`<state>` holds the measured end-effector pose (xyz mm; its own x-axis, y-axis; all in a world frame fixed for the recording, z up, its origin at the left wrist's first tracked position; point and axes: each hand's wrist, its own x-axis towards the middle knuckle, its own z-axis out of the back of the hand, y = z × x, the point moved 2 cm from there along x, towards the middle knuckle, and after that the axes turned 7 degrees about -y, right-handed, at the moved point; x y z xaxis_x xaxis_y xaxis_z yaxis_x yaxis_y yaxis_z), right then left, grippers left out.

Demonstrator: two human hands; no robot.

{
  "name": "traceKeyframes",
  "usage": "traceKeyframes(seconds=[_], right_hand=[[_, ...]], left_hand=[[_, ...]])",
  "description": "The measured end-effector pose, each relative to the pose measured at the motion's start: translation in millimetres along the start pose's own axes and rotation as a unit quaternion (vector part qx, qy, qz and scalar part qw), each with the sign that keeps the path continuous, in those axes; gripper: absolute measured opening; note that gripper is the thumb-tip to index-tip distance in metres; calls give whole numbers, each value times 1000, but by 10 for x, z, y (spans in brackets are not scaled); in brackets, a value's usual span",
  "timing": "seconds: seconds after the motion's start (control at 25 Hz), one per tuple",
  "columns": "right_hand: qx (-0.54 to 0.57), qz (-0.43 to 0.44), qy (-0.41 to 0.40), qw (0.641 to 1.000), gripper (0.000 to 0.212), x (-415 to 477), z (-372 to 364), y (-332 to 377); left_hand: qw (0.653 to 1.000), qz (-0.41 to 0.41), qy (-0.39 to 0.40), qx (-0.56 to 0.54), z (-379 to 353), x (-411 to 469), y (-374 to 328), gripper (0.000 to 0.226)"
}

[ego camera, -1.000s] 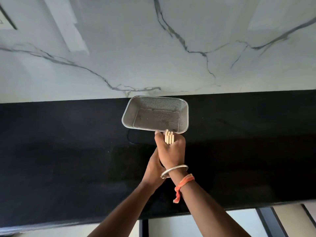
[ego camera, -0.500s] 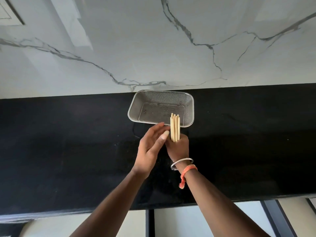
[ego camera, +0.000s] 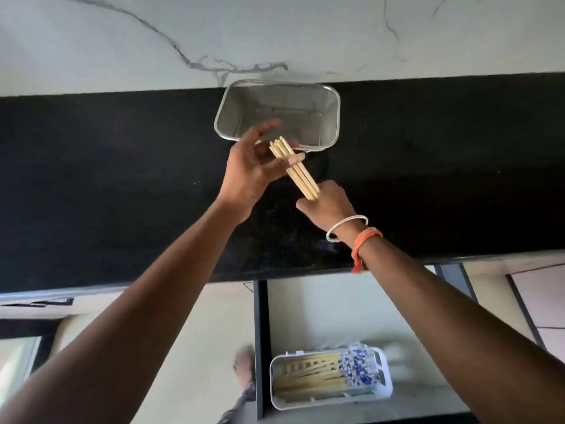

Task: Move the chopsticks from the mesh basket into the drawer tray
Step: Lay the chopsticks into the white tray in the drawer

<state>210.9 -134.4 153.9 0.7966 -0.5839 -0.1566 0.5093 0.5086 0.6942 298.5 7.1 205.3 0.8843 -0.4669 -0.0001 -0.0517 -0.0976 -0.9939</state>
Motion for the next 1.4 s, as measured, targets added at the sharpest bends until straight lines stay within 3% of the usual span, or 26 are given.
traceKeyframes(seconds=[0.08,0.16,0.24,0.32,0.48,0.6,0.8,0.88,1.0,1.12,1.2,1.28,1.4], right_hand=[[-62,0,51,997,29,-292,22,-202],[-124,9,111,986,23,-638,-55,-490],[-193,47,159,967,12,-997,-197,-841],[-247,67,216,942,18,-1369,-357,-1183],[-364,105,324,867,30,-1976,-716,-1784],[-390,125,340,847,33,-2212,-885,-2023],[-367,130,324,862,26,-2186,-1042,-2105],[-367,162,298,866,25,-2171,-1064,-2097],[-392,211,286,848,17,-2186,-1021,-2083],[-417,246,268,833,13,-2194,-957,-2192],[-428,264,273,820,18,-2206,-902,-2265],[-423,281,241,827,18,-2186,-825,-2337],[-389,303,213,843,19,-2191,-711,-2406]], left_hand=[[998,4,31,47,105,-197,65,56],[977,0,115,179,138,-504,233,39],[925,-40,209,315,109,-968,557,25],[877,-78,286,379,20,-1507,942,25],[760,54,401,510,-82,-2370,1790,44],[683,-1,454,572,-160,-2690,2086,43],[671,0,412,616,-97,-2713,2403,33],[668,-33,396,629,-33,-2739,2500,26],[636,-101,413,644,-16,-2838,2528,23],[658,-153,385,628,-40,-2904,2562,32],[678,-138,366,622,-3,-2944,2646,47],[683,-100,357,630,47,-2989,2712,59],[678,-85,355,638,78,-2987,2653,55]])
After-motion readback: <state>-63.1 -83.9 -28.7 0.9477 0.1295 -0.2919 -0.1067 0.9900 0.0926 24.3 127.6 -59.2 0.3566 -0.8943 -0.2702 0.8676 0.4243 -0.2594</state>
